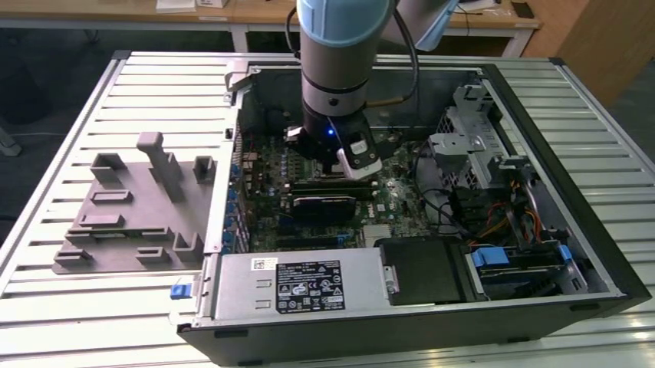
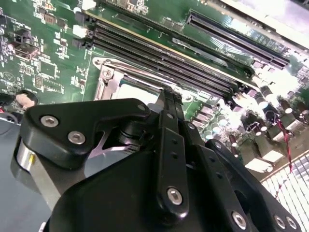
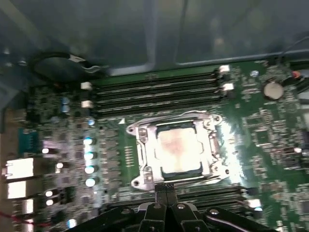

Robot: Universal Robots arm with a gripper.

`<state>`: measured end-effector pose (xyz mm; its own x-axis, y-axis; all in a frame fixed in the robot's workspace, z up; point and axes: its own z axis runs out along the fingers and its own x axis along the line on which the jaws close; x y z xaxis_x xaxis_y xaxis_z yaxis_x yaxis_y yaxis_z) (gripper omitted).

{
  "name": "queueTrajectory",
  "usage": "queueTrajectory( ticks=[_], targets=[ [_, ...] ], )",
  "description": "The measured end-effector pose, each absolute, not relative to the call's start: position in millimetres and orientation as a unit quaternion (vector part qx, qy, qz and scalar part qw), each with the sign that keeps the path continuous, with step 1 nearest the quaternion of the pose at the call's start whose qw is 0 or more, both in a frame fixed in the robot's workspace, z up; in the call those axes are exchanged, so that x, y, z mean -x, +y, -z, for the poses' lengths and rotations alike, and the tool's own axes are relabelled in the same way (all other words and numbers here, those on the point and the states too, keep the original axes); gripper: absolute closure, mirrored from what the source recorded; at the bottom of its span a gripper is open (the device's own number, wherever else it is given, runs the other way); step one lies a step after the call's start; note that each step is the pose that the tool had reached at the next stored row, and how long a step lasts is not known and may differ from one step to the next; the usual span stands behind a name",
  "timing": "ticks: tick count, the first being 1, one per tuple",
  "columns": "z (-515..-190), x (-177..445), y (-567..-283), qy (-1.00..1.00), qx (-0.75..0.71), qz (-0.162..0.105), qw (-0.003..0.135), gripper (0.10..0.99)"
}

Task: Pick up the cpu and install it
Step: 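Install the second cpu locking lever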

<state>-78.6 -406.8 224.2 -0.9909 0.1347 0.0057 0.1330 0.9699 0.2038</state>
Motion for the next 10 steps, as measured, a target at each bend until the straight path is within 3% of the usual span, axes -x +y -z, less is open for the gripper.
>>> queueTrajectory(
  ticks=[10],
  targets=[
    [-223, 77, -390, 0.994, -0.067, -0.081, 0.006, 0.98]
  ],
)
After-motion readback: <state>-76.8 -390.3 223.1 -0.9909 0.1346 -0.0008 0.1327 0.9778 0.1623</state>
